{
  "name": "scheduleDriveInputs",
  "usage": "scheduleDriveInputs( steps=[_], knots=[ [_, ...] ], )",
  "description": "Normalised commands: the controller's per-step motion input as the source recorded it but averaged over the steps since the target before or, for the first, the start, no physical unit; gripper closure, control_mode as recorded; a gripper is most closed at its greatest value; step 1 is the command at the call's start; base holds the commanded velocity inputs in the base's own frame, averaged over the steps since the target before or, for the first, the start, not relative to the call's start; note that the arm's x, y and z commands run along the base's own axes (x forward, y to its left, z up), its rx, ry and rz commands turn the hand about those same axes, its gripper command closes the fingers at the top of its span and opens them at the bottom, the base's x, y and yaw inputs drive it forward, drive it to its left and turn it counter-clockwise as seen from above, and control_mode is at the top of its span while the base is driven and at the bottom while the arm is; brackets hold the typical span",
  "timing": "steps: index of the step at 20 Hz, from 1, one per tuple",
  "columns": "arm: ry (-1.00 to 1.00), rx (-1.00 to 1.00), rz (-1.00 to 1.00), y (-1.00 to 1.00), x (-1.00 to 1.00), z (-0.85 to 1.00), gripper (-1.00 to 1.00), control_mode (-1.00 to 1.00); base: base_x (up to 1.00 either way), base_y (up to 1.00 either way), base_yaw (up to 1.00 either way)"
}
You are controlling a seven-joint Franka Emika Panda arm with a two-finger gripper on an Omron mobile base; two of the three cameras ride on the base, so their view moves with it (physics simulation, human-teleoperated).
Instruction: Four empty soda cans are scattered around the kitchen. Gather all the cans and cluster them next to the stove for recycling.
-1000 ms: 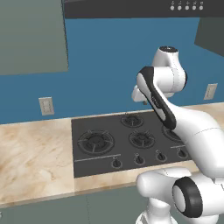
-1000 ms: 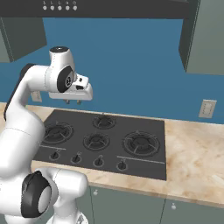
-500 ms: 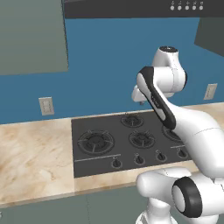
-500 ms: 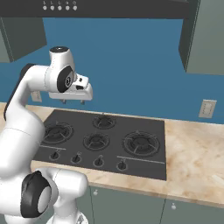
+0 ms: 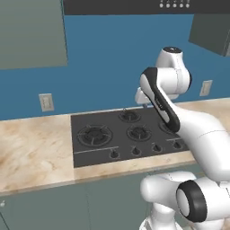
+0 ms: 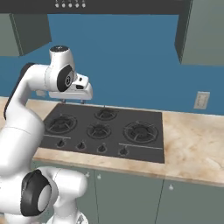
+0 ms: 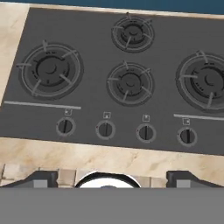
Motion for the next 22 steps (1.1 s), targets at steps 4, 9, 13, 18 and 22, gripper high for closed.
scheduleDriveInputs(
  steps=[4,9,13,18,22],
  knots=[
    [0.00,0.00,0.00,0.00,0.00,0.00,-1.00,1.00,-0.59,-0.03,-0.06],
    [0.00,0.00,0.00,0.00,0.00,0.00,-1.00,1.00,-0.14,0.00,-0.80],
    [0.00,0.00,0.00,0.00,0.00,0.00,-1.00,1.00,0.00,0.02,-1.00],
    [0.00,0.00,0.00,0.00,0.00,0.00,-1.00,1.00,0.00,0.02,-1.00],
    [0.00,0.00,0.00,0.00,0.00,0.00,-1.00,1.00,0.03,0.02,-0.84]
  ],
)
